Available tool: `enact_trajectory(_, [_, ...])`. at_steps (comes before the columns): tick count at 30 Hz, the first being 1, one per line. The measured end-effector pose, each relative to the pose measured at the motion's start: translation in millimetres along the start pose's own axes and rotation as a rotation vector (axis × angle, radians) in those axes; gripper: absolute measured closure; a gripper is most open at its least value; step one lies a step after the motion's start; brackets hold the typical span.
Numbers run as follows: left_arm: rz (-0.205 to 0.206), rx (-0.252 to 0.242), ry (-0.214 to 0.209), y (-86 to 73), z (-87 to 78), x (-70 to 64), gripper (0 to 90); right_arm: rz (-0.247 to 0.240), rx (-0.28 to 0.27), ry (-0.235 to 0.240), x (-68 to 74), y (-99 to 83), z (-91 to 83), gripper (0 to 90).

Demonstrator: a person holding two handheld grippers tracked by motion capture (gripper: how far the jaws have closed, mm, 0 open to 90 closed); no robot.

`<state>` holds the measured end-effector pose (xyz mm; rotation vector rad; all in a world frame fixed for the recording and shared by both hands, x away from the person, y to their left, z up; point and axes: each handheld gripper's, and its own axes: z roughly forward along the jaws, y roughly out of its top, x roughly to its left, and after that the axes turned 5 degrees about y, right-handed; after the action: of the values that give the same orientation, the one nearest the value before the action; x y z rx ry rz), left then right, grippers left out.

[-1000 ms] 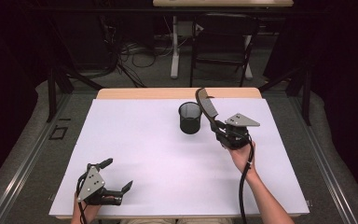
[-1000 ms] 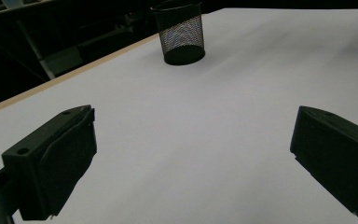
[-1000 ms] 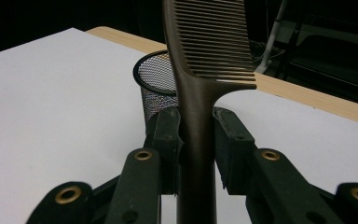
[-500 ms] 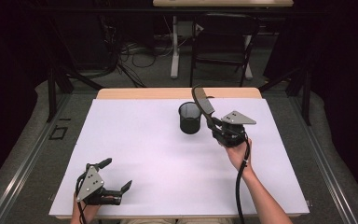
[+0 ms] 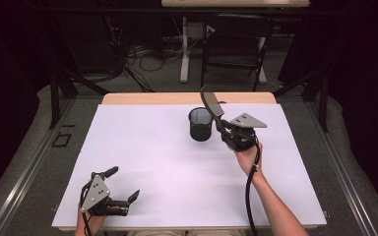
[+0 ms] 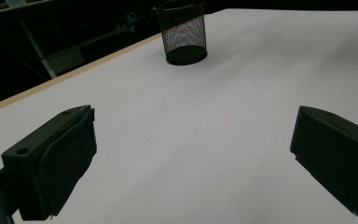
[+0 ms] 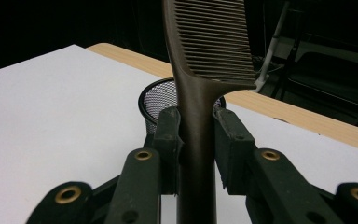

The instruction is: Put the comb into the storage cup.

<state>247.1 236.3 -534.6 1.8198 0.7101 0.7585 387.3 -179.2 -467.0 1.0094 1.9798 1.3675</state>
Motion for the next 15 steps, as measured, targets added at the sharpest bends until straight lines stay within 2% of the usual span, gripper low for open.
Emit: enact_trajectory(15, [0.001, -0.003, -0.002, 0.1, -0.4, -0.2, 0.4, 0.006, -0.047, 0.004, 0.6, 3.4, 11.7, 72.5])
